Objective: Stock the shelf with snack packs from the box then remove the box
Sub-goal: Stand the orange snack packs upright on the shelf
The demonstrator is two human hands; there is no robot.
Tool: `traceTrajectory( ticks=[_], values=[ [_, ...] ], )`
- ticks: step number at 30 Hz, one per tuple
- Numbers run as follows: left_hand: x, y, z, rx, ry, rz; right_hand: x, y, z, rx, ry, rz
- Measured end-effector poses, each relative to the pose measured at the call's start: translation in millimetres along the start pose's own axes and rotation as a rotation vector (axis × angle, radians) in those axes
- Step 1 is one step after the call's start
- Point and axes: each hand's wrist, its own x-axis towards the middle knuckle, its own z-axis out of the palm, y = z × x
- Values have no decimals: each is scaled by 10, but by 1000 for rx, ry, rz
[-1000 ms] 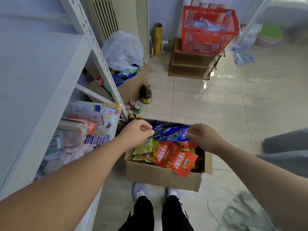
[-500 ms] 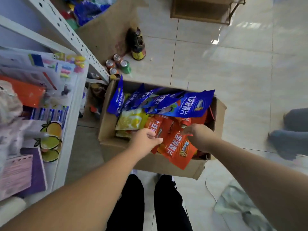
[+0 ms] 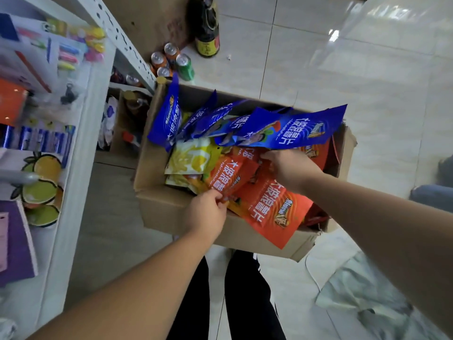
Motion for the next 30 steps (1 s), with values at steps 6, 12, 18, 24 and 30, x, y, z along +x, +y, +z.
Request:
traceTrajectory(
  ticks=[6, 12, 18, 24, 30],
  values=[
    [116, -90, -276, -167, 101, 16, -10, -168, -158, 38, 90, -112],
    [172, -151, -519, -266, 120, 50, 2, -391, -338, 217, 129, -116],
    [163, -123, -921, -350, 127, 75, -56, -624, -702, 320, 115, -165],
    [-94, 216, -1822, -324, 106, 169, -455, -926, -1478, 438, 74, -147],
    [-572, 764, -3016, -285, 123, 251, -998, -1182, -2620, 436, 88, -191]
  ],
)
